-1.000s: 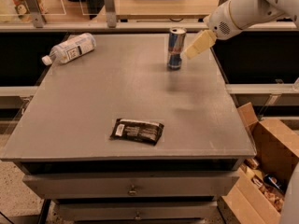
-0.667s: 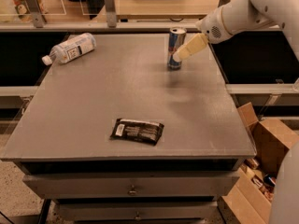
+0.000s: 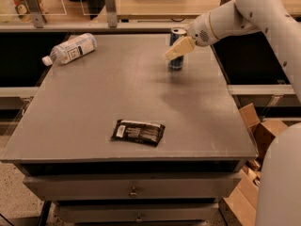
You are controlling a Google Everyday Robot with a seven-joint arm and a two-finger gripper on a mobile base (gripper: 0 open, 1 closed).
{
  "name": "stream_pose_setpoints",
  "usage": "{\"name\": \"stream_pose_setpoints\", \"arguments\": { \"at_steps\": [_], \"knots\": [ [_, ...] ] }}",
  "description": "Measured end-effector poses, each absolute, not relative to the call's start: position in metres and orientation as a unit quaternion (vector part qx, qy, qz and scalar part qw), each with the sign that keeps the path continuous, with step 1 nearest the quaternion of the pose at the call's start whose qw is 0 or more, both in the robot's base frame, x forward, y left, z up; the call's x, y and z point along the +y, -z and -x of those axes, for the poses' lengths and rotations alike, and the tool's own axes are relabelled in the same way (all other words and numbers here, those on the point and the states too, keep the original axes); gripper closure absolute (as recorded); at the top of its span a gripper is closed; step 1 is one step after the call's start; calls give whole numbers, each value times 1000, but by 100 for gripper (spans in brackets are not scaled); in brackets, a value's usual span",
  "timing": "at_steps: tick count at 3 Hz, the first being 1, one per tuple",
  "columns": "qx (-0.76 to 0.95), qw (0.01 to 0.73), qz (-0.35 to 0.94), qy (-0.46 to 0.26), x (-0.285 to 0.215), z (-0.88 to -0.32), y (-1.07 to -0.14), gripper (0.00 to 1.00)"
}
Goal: Move redbull can near blue plastic bottle
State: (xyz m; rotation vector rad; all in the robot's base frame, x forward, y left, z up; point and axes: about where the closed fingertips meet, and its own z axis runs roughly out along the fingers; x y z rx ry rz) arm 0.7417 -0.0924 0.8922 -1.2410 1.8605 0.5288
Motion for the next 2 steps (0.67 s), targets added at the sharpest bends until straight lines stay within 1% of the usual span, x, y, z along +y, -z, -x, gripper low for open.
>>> {"name": "stream_pose_setpoints", "arguments": {
  "at_steps": [2],
  "knots": [
    [709,420,516,-236,-66,-740,-905,65]
  ]
}}
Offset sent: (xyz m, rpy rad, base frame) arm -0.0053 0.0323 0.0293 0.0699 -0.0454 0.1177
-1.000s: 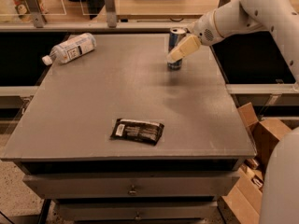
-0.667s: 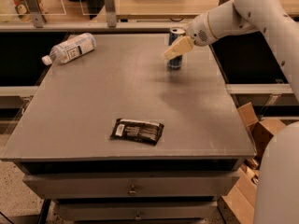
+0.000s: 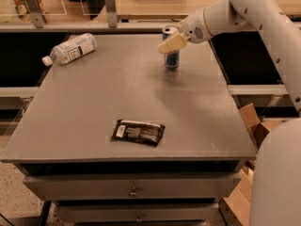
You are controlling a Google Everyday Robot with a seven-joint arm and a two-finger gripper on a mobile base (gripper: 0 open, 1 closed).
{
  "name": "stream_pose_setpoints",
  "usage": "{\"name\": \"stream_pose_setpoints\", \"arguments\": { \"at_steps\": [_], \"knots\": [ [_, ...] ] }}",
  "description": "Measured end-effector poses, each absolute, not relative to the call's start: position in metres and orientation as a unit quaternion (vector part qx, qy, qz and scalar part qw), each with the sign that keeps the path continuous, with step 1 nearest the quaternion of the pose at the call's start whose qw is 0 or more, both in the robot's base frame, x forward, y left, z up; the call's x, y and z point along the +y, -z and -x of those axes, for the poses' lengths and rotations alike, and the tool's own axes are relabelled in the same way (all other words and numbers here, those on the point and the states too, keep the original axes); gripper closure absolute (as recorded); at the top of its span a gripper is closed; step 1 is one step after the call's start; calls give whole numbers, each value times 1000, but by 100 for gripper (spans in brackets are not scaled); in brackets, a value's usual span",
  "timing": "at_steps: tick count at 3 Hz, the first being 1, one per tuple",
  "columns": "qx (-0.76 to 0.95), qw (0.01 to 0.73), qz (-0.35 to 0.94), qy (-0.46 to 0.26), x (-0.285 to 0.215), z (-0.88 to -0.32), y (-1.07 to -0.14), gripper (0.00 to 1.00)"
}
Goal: Move redbull can near blue plastic bottle
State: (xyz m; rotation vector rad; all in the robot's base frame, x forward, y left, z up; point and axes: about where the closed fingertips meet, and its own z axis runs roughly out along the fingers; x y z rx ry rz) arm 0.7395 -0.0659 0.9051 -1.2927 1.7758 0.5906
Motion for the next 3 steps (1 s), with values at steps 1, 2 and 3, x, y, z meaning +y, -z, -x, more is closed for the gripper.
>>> {"name": "stream_pose_setpoints", "arguments": {
  "at_steps": [1,2,3],
  "knots": [
    [687,431,529,-252,-51,-736,-926,88],
    [664,438,549,-256,-21,-736,-954,100],
    [663,428,551,-272,59,-738,-971,100]
  ]
}}
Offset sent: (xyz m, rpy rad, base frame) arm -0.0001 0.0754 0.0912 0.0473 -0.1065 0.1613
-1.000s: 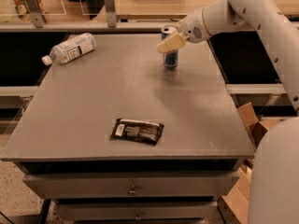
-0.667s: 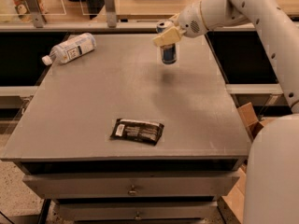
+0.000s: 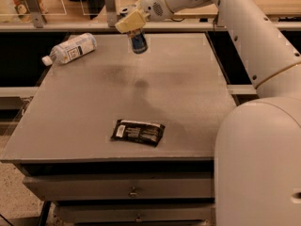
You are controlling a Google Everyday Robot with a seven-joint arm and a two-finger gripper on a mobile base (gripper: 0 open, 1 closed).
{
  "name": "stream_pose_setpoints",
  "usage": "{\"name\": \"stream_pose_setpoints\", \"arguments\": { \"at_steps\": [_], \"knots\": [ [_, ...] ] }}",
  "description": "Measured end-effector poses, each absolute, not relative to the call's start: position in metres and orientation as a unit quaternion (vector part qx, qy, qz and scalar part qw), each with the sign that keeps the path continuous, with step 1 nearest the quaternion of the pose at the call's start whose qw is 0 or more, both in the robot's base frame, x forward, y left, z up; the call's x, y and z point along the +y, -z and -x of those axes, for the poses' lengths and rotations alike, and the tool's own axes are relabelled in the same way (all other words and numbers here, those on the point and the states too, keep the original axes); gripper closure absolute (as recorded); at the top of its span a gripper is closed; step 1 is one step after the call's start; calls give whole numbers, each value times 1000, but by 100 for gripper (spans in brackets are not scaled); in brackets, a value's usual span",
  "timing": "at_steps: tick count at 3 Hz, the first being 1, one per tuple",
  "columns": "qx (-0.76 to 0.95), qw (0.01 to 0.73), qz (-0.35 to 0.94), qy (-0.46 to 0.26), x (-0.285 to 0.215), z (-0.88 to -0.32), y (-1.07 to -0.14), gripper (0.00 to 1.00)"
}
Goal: Move redbull can near blue plastic bottle
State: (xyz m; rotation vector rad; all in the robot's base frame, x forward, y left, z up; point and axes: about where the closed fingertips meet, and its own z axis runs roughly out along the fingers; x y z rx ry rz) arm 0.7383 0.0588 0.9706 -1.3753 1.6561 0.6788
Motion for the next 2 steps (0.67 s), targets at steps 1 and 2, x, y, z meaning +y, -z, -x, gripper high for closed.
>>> {"name": "stream_pose_setpoints", "arguments": {
  "at_steps": [1,2],
  "knots": [
    [663,428,551,-272,59,-738,-970,100],
    [666,434,542,-273,73,-746,-962,100]
  ]
}}
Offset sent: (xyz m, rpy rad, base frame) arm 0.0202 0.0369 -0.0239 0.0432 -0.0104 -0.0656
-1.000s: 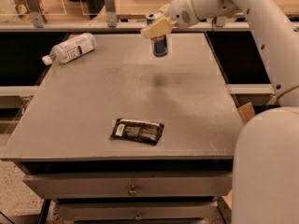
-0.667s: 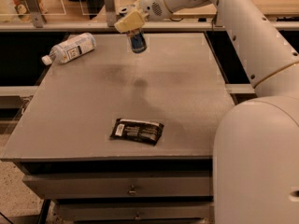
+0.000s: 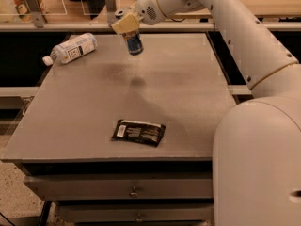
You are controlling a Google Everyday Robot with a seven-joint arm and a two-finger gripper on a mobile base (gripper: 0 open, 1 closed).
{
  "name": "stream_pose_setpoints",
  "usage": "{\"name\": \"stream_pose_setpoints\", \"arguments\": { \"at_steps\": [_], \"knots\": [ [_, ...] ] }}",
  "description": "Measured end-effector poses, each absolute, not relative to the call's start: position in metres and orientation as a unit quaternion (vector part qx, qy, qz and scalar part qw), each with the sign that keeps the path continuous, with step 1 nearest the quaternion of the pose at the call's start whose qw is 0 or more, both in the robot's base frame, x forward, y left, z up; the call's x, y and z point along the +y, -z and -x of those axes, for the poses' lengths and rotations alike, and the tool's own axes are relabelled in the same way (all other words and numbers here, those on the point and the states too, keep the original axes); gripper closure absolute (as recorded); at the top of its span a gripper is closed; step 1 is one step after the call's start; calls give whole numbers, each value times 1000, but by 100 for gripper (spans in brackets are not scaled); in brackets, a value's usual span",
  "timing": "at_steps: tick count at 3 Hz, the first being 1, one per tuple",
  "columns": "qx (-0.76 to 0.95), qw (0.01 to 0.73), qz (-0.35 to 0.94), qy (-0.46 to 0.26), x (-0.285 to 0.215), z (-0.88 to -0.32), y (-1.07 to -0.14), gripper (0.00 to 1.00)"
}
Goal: Move redbull can near blue plastic bottle
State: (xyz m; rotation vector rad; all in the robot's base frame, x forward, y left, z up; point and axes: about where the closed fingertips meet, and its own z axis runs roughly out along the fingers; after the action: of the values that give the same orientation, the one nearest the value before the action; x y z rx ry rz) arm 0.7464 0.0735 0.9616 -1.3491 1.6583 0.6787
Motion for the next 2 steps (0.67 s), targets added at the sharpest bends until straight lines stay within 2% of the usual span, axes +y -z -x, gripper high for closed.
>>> {"name": "stream_pose_setpoints", "arguments": {
  "at_steps": [2],
  "knots": [
    [652,482,499,-304,122,-762,-933,100]
  ]
}}
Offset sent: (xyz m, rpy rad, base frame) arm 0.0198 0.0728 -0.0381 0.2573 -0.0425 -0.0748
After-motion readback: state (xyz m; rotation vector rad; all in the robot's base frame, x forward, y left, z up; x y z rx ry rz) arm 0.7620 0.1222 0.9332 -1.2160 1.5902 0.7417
